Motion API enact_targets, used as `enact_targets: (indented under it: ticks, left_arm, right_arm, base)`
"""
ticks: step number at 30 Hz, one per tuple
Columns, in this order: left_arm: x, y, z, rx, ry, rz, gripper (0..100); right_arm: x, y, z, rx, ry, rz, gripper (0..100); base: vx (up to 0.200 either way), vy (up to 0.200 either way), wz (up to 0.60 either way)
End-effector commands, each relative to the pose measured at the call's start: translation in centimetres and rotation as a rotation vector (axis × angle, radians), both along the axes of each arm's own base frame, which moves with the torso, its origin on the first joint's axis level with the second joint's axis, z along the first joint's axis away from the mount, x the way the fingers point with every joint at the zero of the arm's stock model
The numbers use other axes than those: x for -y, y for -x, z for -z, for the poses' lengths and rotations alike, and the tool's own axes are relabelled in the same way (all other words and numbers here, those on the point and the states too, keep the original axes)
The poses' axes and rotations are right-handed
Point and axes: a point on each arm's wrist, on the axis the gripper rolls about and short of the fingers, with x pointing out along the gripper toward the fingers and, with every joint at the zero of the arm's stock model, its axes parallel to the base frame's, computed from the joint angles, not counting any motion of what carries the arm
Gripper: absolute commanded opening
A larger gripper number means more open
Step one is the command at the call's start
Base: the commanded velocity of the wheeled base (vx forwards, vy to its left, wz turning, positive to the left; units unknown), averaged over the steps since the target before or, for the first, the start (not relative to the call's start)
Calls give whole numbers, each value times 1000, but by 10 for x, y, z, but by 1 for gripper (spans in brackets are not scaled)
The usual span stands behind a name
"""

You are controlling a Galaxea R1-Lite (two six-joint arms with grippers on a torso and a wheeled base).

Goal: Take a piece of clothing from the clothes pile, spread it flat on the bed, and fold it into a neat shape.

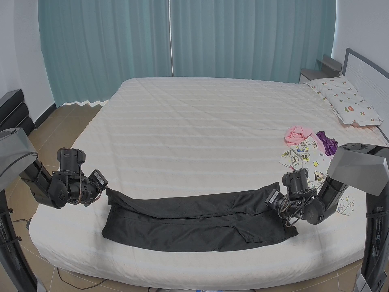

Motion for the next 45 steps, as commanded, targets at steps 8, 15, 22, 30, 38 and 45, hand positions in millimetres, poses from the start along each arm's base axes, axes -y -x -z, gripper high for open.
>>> enact_targets:
  ticks: [8,15,22,30,38,45]
  left_arm:
    - [-1,-3,0,5,0,-2,0]
    - [-5,-24,-16,80,50,-55,0]
    - [-14,-48,-32,167,157,-143,0]
    - [-16,-52,-12,117,178,-156,0]
    - [-17,-34,24,-12,73,-92,0]
    - [-17,-15,41,-88,-24,-7,0]
  right_arm:
    - [1,-2,-12,38,-14,4,0]
    - [0,-14,-24,141,-68,33,0]
    - [8,-34,-44,391,-99,125,0]
    - [13,-22,-27,338,-63,136,0]
    - [18,-10,-9,245,21,104,0]
    - [21,1,3,183,85,54,0]
  base:
    - [0,0,0]
    - [0,0,0]
    - [0,0,0]
    - [0,0,0]
    - [0,0,0]
    - [0,0,0]
